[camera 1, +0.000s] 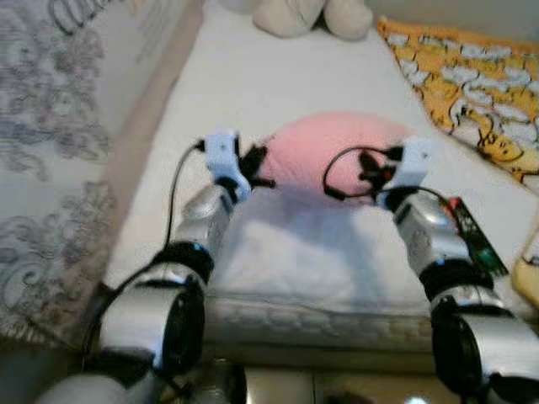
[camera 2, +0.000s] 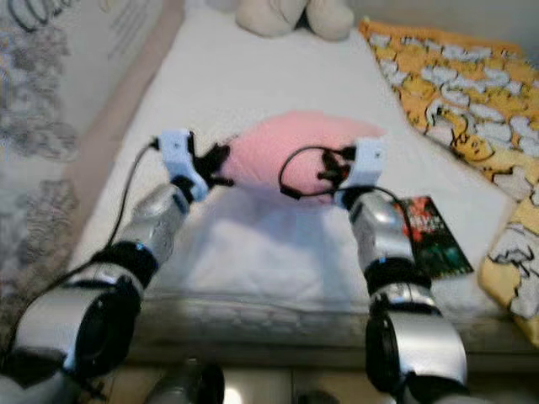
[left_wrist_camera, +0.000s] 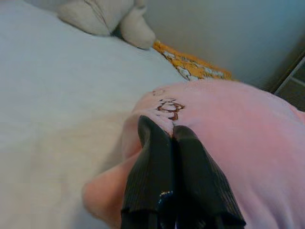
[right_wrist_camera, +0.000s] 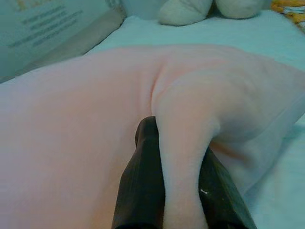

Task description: Clean up the room

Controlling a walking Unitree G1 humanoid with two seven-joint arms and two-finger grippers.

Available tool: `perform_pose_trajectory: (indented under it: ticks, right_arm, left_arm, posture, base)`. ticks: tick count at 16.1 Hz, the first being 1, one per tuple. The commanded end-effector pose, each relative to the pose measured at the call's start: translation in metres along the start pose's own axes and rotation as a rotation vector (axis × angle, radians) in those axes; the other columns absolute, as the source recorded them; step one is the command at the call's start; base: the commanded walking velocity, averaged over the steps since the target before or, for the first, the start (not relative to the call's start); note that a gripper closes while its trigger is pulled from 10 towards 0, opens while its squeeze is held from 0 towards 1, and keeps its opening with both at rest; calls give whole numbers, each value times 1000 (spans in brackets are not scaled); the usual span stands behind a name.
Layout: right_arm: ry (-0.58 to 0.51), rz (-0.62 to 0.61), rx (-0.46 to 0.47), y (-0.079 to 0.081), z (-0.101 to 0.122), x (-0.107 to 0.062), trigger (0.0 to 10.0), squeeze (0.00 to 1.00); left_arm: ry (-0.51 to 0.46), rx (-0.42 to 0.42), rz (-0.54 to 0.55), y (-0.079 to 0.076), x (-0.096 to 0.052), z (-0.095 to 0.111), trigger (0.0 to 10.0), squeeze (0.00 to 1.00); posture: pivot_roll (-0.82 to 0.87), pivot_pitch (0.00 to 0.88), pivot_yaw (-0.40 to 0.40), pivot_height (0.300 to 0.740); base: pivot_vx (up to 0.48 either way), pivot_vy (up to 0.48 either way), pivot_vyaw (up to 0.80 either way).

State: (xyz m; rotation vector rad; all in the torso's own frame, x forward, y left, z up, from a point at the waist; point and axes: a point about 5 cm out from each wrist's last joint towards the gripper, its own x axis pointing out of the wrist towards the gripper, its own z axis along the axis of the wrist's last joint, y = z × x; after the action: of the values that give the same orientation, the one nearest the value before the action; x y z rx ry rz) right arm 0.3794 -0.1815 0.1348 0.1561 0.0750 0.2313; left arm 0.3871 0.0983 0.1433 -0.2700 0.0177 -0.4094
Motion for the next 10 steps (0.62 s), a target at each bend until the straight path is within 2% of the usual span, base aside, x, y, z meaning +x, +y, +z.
perform_pose_trajectory:
  ticks: [1,5,7,10]
  right_arm:
    - [-53,-7,-44,-6,15,2,0,271]
    - [-56,0,-54,-5,17,3,0,294]
    - [-39,-5,-63,-7,15,3,0,235]
    - [-9,-8,-118,-13,17,3,0,247]
  left_arm:
    - [-65,18,-15,-6,7,16,0,0]
    - [-61,30,-17,-8,7,15,0,0]
    - [-43,56,-9,-12,10,16,0,0]
    - [-42,76,-28,-23,15,17,0,0]
  posture:
    - [-5,0,-40,740]
    - [-1,0,-43,740]
    - [5,0,-49,740]
    - [7,0,-50,740]
  base:
    - [0,446,494]
    - [0,442,491]
    - [386,0,0]
    - [0,0,0]
